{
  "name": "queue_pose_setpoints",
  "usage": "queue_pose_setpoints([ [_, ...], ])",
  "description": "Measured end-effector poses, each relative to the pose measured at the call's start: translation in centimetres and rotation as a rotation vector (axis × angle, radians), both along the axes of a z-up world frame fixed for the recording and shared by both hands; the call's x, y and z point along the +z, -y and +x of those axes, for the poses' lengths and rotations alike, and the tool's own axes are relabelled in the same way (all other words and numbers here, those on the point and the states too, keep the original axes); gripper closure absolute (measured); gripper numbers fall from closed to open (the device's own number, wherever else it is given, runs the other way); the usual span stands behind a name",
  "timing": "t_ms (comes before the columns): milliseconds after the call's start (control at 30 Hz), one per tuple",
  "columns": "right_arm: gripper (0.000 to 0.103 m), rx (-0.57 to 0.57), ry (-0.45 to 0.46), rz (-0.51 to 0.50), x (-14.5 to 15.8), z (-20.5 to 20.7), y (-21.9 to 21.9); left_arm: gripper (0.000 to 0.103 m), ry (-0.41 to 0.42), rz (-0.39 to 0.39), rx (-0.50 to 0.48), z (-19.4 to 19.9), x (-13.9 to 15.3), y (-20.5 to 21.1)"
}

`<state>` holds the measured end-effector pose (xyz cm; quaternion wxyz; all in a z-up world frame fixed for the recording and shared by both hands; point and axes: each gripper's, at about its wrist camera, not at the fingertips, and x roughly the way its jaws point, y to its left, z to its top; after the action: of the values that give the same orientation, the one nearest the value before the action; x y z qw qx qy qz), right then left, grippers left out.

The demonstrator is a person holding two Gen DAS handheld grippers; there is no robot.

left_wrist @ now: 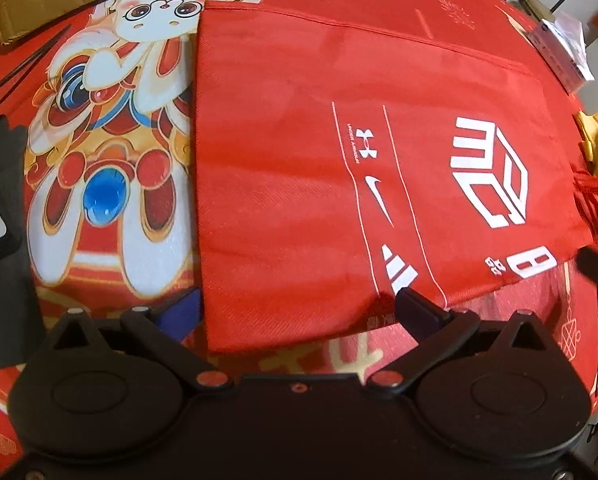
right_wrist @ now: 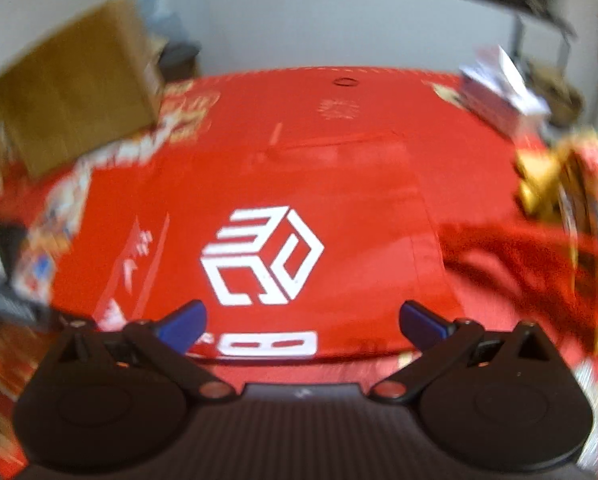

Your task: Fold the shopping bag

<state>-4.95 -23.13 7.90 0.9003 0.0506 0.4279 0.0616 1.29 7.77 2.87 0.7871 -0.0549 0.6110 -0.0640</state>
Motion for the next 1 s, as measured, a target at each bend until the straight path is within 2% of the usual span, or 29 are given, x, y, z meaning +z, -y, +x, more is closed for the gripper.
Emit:
queue_pose_setpoints([
  [67, 0.001, -0.101, -0.035, 0.119, 0.3, -0.8, 1.8, 0.001, 0.004, 0.011, -0.016, -0.4, 0.1, 0.1],
  [167, 0.002, -0.238, -0.092, 0.245, -0.2, -1.5, 3.3, 0.001, 0.001, 0.033, -0.072, -1.5, 0.2, 0.8],
  [233, 0.002, -0.278, -0.158, 0.317, -1.0, -1.5, 3.8, 0.001, -0.002, 0.045, -0.148, -2.3, 0.2, 1.8],
  [333, 0.008, -0.300, -0.231, 0.413, -2.7, -1.4, 3.8, 0.001, 0.020, 0.054, -0.261, -3.8, 0.4, 3.0],
  [400, 0.008, -0.316, -0.242, 0.423, -3.3, -1.2, 3.6, 0.001, 0.039, 0.054, -0.328, -4.7, 0.5, 3.8],
  [600, 0.008, -0.321, -0.196, 0.420, -3.6, 0.4, 3.1, 0.001, 0.074, 0.026, -0.479, -7.0, 0.3, 5.7],
  [767, 0.006, -0.344, -0.253, 0.462, -4.7, 2.9, 3.4, 0.001, 0.072, -0.026, -0.612, -8.2, 0.9, 7.7],
  [867, 0.006, -0.365, -0.239, 0.442, -4.7, 3.7, 3.1, 0.001, 0.090, -0.044, -0.680, -7.9, 2.4, 7.5],
  [1000, 0.007, -0.343, -0.218, 0.396, -4.8, 4.1, 2.8, 0.000, 0.158, -0.140, -0.690, -5.0, 6.0, 4.5],
])
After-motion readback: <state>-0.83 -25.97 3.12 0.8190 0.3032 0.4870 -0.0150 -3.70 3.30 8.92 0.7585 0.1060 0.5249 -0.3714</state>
